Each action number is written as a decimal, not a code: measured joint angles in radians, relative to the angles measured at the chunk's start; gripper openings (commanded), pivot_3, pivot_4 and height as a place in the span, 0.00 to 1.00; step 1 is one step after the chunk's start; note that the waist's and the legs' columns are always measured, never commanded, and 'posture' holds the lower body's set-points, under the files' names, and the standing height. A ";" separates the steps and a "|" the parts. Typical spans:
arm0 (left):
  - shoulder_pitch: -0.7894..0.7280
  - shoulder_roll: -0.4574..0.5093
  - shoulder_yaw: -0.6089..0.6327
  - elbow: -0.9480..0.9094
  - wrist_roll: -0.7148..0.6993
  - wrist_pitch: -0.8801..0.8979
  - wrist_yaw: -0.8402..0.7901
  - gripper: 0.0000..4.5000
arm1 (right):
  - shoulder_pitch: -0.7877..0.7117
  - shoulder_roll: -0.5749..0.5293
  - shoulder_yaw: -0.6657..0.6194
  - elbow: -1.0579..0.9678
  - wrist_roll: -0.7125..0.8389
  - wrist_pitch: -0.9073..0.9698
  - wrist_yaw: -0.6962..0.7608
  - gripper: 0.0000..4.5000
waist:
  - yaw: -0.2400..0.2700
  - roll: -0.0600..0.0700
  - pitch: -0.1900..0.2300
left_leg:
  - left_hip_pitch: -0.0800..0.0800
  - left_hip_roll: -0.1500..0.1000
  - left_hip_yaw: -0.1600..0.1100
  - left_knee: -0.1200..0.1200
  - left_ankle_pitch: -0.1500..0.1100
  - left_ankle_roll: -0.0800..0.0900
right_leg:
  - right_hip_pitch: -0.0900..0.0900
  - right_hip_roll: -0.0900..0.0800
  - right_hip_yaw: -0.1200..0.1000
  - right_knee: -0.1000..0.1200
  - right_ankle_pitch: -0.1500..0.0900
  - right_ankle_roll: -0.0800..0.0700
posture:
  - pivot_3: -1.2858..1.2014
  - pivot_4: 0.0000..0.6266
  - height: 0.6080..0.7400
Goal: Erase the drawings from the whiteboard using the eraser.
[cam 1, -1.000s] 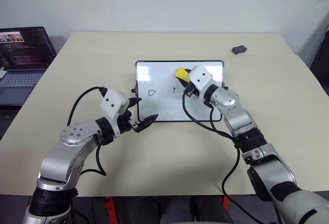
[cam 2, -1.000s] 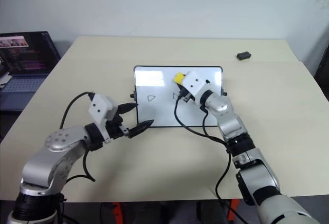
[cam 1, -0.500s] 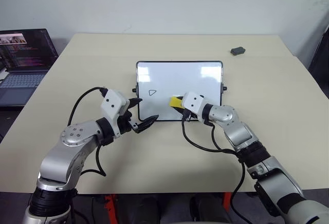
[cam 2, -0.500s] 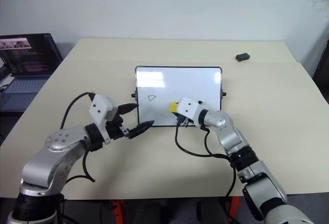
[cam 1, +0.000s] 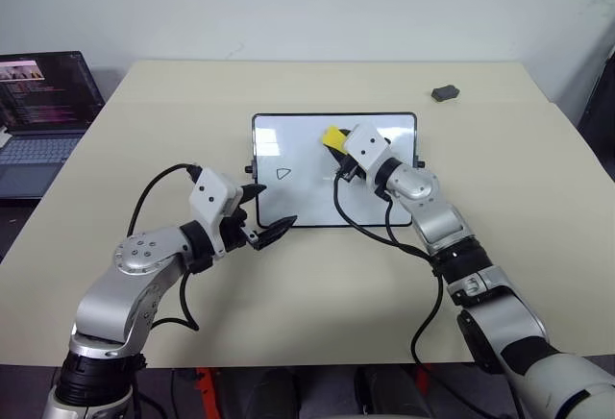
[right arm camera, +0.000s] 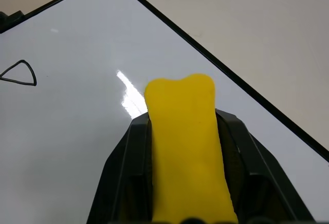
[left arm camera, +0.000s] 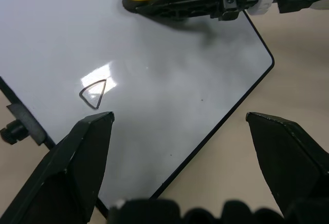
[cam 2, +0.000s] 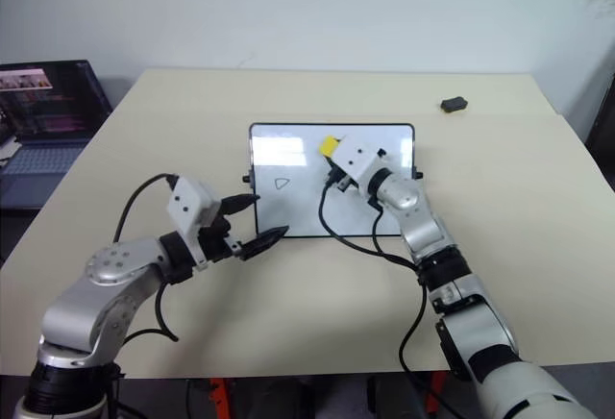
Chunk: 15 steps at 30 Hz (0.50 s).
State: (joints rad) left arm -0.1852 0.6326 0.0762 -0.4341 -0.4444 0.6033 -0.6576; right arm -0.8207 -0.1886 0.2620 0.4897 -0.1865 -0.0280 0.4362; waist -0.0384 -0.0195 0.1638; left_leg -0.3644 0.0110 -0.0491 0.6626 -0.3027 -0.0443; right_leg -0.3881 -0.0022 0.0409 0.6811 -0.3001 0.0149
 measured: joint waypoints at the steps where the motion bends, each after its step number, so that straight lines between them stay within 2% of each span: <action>1: 0.001 0.000 0.000 -0.001 0.000 0.000 0.000 1.00 | 0.008 0.000 0.013 -0.006 -0.001 0.005 0.024 0.29 | 0.000 0.000 0.000 | 0.001 0.000 0.000 0.000 0.000 0.000 | 0.000 0.000 0.000 0.001 0.000 0.000 | 0.52 0.24 1.00; 6: 0.003 -0.001 0.000 -0.001 0.000 0.000 0.002 1.00 | 0.087 -0.013 0.090 -0.080 -0.009 0.027 0.139 0.29 | 0.001 0.000 0.000 | 0.001 0.000 -0.001 0.000 0.000 0.000 | 0.001 0.000 -0.001 0.001 0.000 0.000 | 0.52 0.24 1.00; 9: 0.003 -0.003 0.000 -0.001 0.000 0.000 0.009 1.00 | 0.115 -0.009 0.117 -0.108 -0.018 0.042 0.160 0.29 | 0.000 0.000 0.000 | 0.001 0.000 -0.001 0.000 0.000 0.000 | 0.001 0.000 -0.001 0.001 0.000 0.000 | 0.52 0.24 1.00; 12: 0.003 -0.009 0.000 -0.001 0.000 0.000 0.015 1.00 | 0.120 -0.009 0.097 -0.135 -0.014 0.060 0.132 0.29 | 0.004 0.000 0.000 | 0.000 0.000 -0.001 0.000 0.000 0.000 | 0.000 0.000 -0.001 0.001 0.000 0.000 | 0.52 0.24 1.00; 15: 0.007 -0.011 0.002 -0.001 0.000 0.000 0.022 1.00 | 0.148 -0.024 0.022 -0.210 0.036 0.114 0.127 0.29 | 0.009 0.000 0.000 | -0.002 0.000 -0.002 0.000 0.000 0.000 | 0.000 0.000 -0.001 0.000 0.000 0.000 | 0.52 0.24 1.00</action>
State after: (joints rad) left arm -0.1781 0.6215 0.0780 -0.4349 -0.4439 0.6031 -0.6351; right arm -0.6729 -0.2131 0.2844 0.2792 -0.1503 0.0863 0.5630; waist -0.0292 -0.0193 0.1640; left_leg -0.3660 0.0108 -0.0510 0.6629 -0.3026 -0.0444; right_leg -0.3883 -0.0023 0.0394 0.6806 -0.3001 0.0150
